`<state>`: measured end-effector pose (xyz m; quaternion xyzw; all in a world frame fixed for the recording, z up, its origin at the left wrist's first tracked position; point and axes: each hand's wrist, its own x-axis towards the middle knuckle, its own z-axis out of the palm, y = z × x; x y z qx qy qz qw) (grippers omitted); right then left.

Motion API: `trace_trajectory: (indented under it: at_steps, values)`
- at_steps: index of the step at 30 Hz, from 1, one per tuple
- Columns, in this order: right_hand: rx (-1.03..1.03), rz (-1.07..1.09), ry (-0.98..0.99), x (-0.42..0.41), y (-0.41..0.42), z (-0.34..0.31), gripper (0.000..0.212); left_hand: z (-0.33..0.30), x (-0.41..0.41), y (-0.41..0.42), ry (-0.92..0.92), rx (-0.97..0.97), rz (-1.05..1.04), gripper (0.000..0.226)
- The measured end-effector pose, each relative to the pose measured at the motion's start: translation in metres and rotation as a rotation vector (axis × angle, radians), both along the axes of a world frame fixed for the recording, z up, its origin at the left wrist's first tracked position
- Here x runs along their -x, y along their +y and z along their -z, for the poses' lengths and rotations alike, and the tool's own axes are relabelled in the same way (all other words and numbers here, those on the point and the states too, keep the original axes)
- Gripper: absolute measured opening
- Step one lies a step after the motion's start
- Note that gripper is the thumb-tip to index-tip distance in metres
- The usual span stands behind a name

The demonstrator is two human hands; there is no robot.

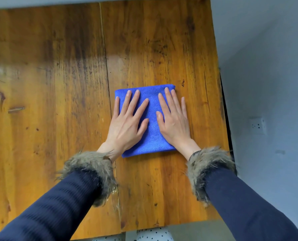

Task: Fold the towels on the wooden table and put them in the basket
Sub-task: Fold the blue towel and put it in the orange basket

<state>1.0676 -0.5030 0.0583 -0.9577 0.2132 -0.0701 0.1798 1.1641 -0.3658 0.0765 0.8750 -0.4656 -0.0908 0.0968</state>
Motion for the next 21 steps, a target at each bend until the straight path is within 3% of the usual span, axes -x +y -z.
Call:
trace_trajectory:
  at_steps: [3,6,8,11,14,18,21]
  values:
    - [-0.129,0.104,-0.101,0.014,0.004,-0.011,0.047,-0.007,0.002,0.018,0.143,0.249,-0.119,0.047]
    - [-0.307,0.310,-0.163,0.035,0.005,-0.024,0.040,-0.013,0.006,0.039,0.264,0.438,-0.450,0.037]
    - [-0.426,0.441,-0.117,0.040,0.003,-0.031,0.031,-0.018,0.008,0.045,0.390,0.479,-0.702,0.030]
    - [-0.492,0.487,0.057,0.033,-0.003,-0.037,0.026,-0.022,0.007,0.042,0.737,0.503,-0.985,0.023]
    - [-0.571,0.562,0.184,0.018,-0.010,-0.043,0.029,-0.019,0.000,0.037,0.897,0.433,-1.001,0.023]
    - [-0.678,0.642,0.360,0.005,-0.019,-0.042,0.032,-0.016,-0.009,0.030,0.902,0.307,-0.984,0.031]
    - [-0.873,0.670,0.344,-0.001,-0.021,-0.047,0.026,-0.018,-0.012,0.024,0.933,0.262,-1.005,0.030]
